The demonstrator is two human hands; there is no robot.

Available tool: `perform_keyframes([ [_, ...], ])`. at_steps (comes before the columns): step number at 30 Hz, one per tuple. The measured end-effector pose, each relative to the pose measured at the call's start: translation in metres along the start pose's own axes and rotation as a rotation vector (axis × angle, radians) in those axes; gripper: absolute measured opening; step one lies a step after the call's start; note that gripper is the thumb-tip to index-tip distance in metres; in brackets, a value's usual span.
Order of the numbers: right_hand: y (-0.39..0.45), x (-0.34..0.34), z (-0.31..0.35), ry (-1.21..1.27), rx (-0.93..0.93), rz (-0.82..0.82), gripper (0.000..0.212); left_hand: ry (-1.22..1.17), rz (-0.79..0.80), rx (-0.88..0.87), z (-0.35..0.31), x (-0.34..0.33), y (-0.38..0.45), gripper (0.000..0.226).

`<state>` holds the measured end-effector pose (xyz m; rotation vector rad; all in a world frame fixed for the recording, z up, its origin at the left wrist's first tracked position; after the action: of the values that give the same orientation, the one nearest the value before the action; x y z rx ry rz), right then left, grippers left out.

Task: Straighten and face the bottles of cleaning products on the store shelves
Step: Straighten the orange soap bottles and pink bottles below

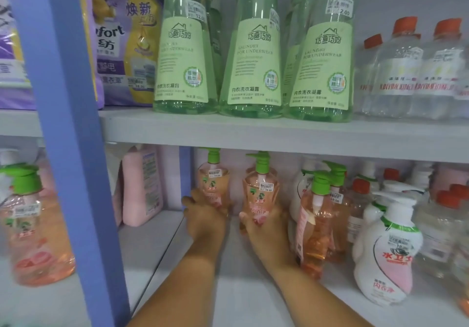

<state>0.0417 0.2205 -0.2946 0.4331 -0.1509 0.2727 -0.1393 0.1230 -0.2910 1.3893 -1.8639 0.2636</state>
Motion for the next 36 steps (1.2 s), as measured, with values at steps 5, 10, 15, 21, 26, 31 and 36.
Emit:
perform_keyframes([
  [5, 0.012, -0.005, -0.017, 0.073, -0.039, 0.013, 0.058, -0.056, -0.061, 0.012, 0.008, -0.009, 0.015, 0.098],
  [10, 0.02, -0.008, -0.026, 0.272, -0.118, -0.011, 0.06, -0.191, -0.137, 0.003, 0.006, -0.004, 0.016, 0.081],
  [15, 0.025, -0.003, -0.021, 0.282, -0.022, -0.007, 0.03, -0.37, -0.077, -0.239, -0.032, -0.005, -0.001, 0.009],
  [21, 0.014, -0.012, -0.004, 0.3, 0.107, 0.175, 0.034, -0.47, 0.298, -0.363, -0.065, -0.017, -0.037, 0.042],
  [26, 0.01, -0.011, -0.006, 0.134, 0.119, 0.15, 0.036, -0.502, 0.143, -0.324, -0.035, 0.018, -0.036, 0.053],
  [31, 0.038, -0.003, -0.017, 0.131, -0.104, -0.127, 0.059, -0.555, 0.073, -0.233, 0.003, 0.043, -0.032, 0.059],
  [36, 0.047, -0.021, -0.021, 0.065, -0.049, -0.081, 0.063, -0.61, -0.012, -0.218, 0.013, 0.052, -0.038, 0.058],
])
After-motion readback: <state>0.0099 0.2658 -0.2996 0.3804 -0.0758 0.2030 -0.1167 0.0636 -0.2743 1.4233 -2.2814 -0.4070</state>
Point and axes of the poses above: each hand's wrist, its own y-axis towards the middle knuckle, its own x-axis out of the back of the hand, z = x × y, the point moved 9 cm from there along y, towards the middle knuckle, and after that the axes turned 11 degrees about y, right-handed, at the moved point
